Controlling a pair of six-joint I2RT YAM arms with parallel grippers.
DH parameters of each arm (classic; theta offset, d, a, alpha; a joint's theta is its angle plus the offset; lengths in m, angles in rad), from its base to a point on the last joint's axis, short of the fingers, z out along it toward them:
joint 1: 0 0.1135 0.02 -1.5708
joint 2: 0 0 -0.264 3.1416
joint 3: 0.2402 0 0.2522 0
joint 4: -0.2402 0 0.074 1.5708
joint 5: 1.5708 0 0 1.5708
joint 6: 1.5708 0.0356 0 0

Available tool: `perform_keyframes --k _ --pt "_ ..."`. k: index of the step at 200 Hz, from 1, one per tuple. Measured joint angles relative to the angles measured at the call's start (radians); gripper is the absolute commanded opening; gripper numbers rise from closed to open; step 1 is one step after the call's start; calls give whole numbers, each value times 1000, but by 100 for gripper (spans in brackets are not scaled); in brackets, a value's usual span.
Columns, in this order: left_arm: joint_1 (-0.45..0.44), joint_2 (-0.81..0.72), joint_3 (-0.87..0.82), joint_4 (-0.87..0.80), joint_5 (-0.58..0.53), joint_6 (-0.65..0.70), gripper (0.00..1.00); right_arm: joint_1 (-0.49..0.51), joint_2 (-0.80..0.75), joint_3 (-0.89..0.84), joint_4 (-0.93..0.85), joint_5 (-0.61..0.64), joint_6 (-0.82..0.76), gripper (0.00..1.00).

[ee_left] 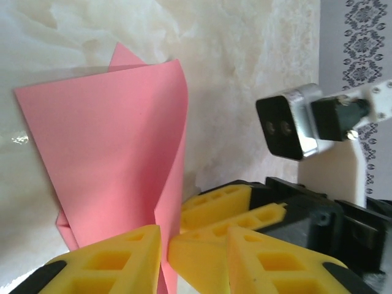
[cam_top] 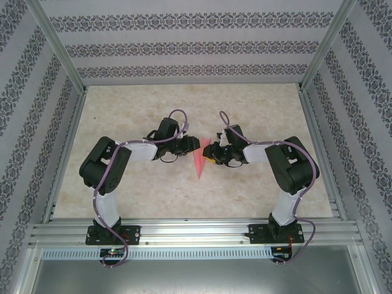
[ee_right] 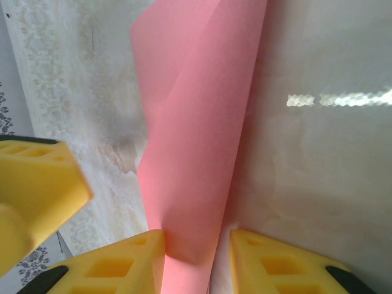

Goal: Fold a paper plane with a square sheet of paper (fold left side to right side)
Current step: Fold the wing for the fifth time at the center of the table.

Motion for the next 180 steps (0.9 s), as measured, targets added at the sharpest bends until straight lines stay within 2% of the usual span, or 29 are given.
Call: perform_keyframes --k 71,180 --pt "6 72 47 -26 23 4 36 0 0 0 0 0 0 34" --pt "6 100 51 -24 52 2 23 0 0 0 0 0 0 33"
